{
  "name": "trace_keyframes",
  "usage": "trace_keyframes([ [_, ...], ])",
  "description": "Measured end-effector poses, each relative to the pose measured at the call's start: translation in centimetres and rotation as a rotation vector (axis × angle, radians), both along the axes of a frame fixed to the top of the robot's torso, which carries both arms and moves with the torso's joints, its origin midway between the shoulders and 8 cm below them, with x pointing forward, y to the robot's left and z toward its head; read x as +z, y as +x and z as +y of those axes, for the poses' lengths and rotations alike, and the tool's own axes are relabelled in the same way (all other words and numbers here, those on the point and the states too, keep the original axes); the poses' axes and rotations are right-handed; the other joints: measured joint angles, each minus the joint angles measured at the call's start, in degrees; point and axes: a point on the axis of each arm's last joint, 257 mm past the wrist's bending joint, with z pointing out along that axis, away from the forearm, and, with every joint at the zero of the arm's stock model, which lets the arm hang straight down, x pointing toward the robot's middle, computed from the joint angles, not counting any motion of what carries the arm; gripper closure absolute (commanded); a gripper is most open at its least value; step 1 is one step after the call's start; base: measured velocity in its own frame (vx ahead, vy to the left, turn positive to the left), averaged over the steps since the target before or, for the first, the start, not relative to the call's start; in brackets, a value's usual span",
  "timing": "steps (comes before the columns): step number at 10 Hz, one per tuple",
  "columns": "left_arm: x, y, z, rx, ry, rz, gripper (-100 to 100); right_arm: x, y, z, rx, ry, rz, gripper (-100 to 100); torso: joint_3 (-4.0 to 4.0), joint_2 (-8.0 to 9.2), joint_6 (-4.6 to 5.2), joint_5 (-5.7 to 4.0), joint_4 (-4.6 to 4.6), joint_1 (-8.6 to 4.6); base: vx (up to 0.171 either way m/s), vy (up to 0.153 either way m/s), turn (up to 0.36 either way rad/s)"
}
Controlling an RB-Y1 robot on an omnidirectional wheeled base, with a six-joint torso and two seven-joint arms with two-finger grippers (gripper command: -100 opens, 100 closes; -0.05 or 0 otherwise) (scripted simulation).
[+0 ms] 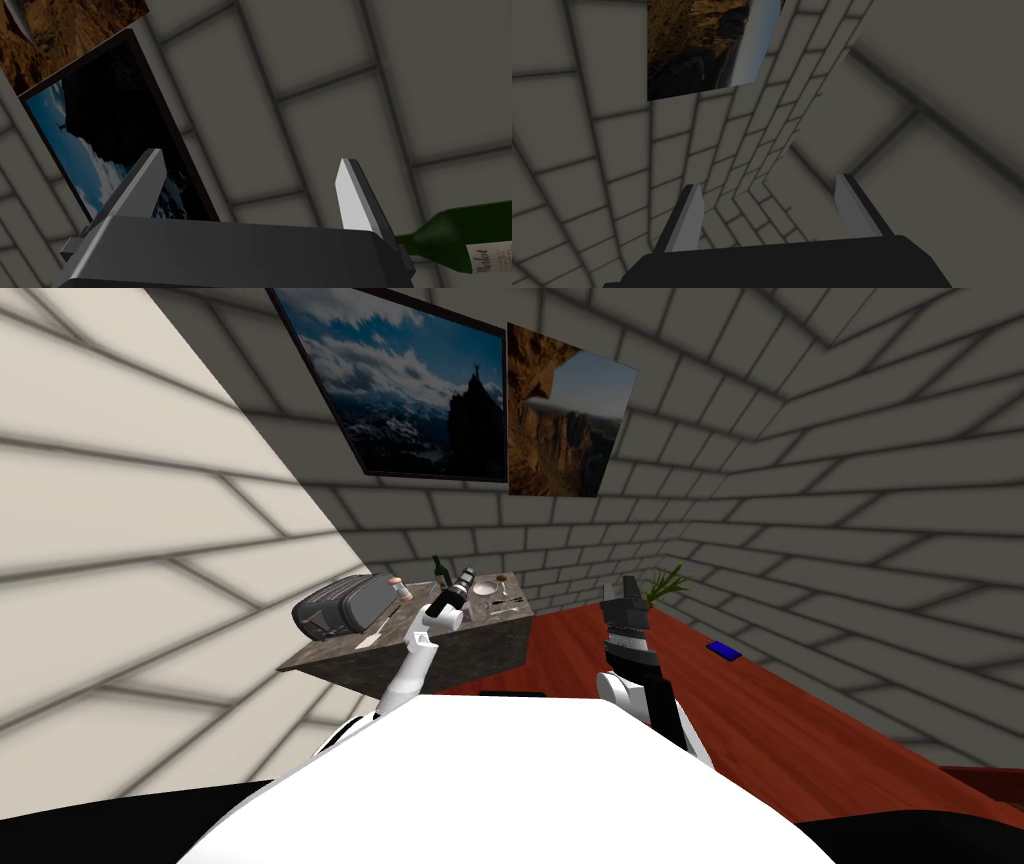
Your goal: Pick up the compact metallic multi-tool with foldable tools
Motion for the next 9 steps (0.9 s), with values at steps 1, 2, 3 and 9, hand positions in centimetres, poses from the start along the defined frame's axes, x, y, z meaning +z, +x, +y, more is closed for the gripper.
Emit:
trace_keyframes([
  [1, -0.8, 0.3, -0.1, 0.002, 0.012, 0.030, -100, 0.0, 0.0, 0.0, 0.000, 0.000, 0.000, 0, 0.00, 0.01, -0.02, 0.00, 0.00, 0.00, -0.001, -0.006, 0.003],
  [2, -1.3, 0.5, -0.1, 0.004, 0.016, 0.049, -100, 0.0, 0.0, 0.0, 0.000, 0.000, 0.000, 0, 0.00, 0.00, -0.02, 0.01, 0.00, 0.03, 0.000, -0.012, -0.036],
  [3, -1.8, 1.1, -0.2, 0.002, 0.032, 0.075, -100, 0.0, 0.0, 0.0, 0.000, 0.000, 0.000, 0, -0.01, -0.02, 0.00, 0.00, 0.00, 0.01, 0.000, -0.011, -0.025],
  [9, -6.2, 3.0, -0.7, 0.004, 0.115, 0.252, -100, 0.0, 0.0, 0.0, 0.000, 0.000, 0.000, 0, -0.02, -0.03, -0.02, 0.01, -0.01, 0.05, 0.004, -0.005, -0.035],
])
